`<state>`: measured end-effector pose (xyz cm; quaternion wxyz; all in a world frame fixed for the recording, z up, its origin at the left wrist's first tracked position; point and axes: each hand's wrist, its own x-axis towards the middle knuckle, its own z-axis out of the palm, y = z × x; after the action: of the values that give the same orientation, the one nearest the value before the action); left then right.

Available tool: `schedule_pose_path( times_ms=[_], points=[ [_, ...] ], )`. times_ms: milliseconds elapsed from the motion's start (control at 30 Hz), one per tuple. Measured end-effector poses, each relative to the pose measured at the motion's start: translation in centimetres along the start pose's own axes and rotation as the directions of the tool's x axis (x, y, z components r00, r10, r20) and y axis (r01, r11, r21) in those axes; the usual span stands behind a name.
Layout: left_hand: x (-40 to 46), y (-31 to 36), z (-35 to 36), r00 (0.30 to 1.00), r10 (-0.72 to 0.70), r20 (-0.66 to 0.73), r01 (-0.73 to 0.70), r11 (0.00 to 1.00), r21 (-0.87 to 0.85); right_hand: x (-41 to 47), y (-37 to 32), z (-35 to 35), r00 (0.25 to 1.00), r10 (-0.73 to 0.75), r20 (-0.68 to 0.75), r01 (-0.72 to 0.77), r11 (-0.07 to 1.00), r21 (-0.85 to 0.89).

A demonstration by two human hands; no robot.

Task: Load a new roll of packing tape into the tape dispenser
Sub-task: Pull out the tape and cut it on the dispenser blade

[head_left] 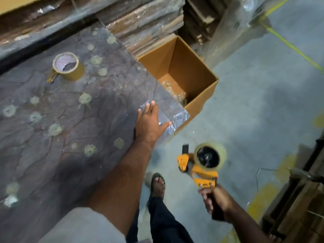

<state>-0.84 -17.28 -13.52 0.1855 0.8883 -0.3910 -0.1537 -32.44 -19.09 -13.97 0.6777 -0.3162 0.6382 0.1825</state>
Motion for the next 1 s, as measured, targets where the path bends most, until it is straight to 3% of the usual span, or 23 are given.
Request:
schedule_pose_path(
  times_ms=[167,267,533,600,667,733,767,800,867,1000],
  points=[
    [-1.1,-1.3,-1.1,0.991,0.062,0.119,-0.030,0.966,-0.255,-2.6,-3.2,1.7,0.980,-0.067,0.185,0.008,0.952,0.304],
    [-2.1,-2.4,-3.3,0.995,-0.060,0.085,0.089,0.916,-0.390,-4.4,-5.1,2.7,0.943,-0.165,0.288,0.050,0.928,0.370],
    [-6.0,-8.6,-11.2,0.952,-0.305,-0.019,0.263,0.848,-0.459,-8.0,-10.0,10.3,0.867,-0.285,0.408,0.122,0.916,0.382],
    [-7.2,-11.0,-13.1,0.930,-0.366,-0.038,0.301,0.816,-0.493,-8.0,-11.5,13.0,0.870,-0.307,0.385,0.198,0.934,0.299],
    [-8.5,-13.3,-14.9,0.907,-0.416,-0.070,0.328,0.799,-0.504,-7.3,-13.0,15.8,0.883,-0.384,0.270,0.353,0.922,0.159],
    [-9.9,-15.4,-16.4,0.891,-0.445,-0.089,0.343,0.789,-0.509,-6.4,-14.7,18.4,0.822,-0.565,0.076,0.568,0.805,-0.172],
    [-10.6,-16.4,-17.0,0.886,-0.454,-0.091,0.348,0.782,-0.517,-5.7,-15.3,19.7,0.745,-0.667,0.018,0.615,0.676,-0.406],
    [-11.3,-17.5,-17.4,0.881,-0.466,-0.079,0.363,0.775,-0.518,-5.2,-15.8,20.9,0.664,-0.748,0.017,0.609,0.527,-0.593],
    [-12.5,-19.4,-17.9,0.877,-0.477,-0.053,0.389,0.772,-0.502,-4.3,-16.4,23.7,0.585,-0.806,0.090,0.543,0.307,-0.782],
    [-14.4,-21.9,-18.5,0.880,-0.475,-0.005,0.416,0.775,-0.475,-2.9,-16.0,29.1,0.617,-0.785,0.059,0.320,0.181,-0.930]
  ],
)
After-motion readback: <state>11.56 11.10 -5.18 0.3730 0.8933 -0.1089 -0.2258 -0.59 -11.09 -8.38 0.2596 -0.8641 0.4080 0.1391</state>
